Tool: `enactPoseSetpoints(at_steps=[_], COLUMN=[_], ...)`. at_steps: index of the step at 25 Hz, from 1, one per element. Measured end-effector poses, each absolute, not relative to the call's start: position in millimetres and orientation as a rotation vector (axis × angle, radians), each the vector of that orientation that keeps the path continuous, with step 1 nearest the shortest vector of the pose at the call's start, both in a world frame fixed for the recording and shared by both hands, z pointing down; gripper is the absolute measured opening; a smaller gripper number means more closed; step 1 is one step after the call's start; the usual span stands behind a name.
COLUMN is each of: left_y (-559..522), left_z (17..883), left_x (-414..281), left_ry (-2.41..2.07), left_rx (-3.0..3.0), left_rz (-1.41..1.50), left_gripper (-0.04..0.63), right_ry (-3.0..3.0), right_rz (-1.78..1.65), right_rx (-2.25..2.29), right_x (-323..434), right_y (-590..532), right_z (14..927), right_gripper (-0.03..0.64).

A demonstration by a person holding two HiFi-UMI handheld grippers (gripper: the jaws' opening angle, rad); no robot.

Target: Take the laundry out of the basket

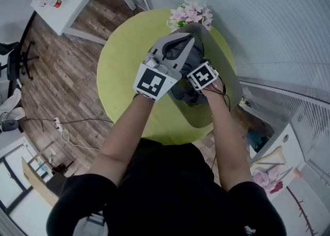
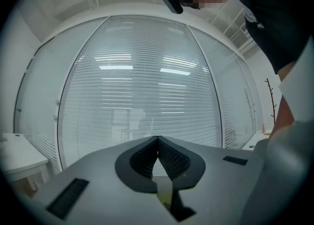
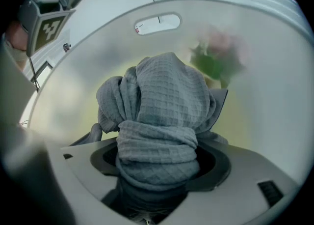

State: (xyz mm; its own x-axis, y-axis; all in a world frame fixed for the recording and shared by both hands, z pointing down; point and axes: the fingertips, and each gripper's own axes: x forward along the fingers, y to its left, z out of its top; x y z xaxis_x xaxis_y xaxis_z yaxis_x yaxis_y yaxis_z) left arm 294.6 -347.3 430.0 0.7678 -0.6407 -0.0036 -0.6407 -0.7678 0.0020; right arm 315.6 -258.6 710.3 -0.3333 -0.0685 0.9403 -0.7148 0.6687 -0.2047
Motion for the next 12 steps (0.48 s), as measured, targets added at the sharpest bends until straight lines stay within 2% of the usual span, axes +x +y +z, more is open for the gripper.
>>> enactPoseSetpoints(at_steps=[12], left_y=[-310.0], left_z=[391.8], left_x=[265.2], left_ry=[-1.184], left_rx=[2.989], left_rz=[0.185], left_gripper=[0.010], right_ry=[-1.888], right_rz=[0.662], right_rx=[0.610], right_x=[324.8], right_y=[-249.3], right_z=[608.3], right_gripper=[0.371])
